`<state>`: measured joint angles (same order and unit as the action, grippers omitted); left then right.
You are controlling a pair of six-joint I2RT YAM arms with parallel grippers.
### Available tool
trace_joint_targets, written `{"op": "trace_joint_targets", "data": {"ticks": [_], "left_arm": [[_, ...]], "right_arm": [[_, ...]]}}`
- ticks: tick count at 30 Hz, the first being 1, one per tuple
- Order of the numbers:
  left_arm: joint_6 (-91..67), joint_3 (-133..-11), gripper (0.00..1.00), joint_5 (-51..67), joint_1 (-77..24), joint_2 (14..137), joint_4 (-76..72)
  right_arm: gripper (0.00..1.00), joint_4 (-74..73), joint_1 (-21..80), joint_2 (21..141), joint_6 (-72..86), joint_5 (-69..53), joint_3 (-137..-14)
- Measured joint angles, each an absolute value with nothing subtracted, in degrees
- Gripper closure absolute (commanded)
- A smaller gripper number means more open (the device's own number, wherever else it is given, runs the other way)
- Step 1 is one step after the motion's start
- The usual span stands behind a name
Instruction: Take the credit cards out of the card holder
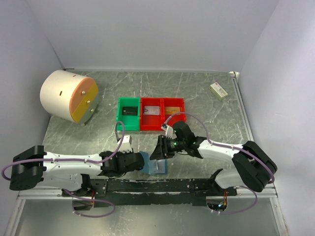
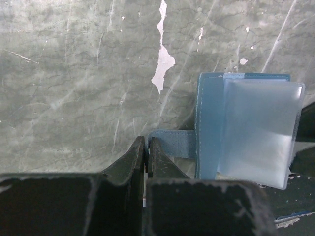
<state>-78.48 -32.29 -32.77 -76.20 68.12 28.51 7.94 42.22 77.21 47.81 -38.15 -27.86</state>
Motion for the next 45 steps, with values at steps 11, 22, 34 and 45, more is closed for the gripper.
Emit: {"op": "trace_joint_targets", "data": {"ticks": [11,22,34,45], "left_arm": [[-79.81,-30.0,0.93,-32.75,-76.2,66.06,27.92],[-81.3,-24.64,0.93,-32.18,-76.2,61.65,25.28],[-82.59,-21.87,0.8,-31.46,-76.2,59.99,23.18],[-82.81,-17.26,0.36,-31.0,-76.2,51.48,20.95]], "right_arm": [[0.47,13.5,47.99,79.68,51.68,-37.47,-28.45],[0.38,18.11,52.18,86.0,52.58,-37.12,-31.07],[0.4,25.26,54.04,92.2,55.46,-37.54,-30.3],[0.76,28.84,54.02,94.83,61.73,-30.37,-26.26]]}}
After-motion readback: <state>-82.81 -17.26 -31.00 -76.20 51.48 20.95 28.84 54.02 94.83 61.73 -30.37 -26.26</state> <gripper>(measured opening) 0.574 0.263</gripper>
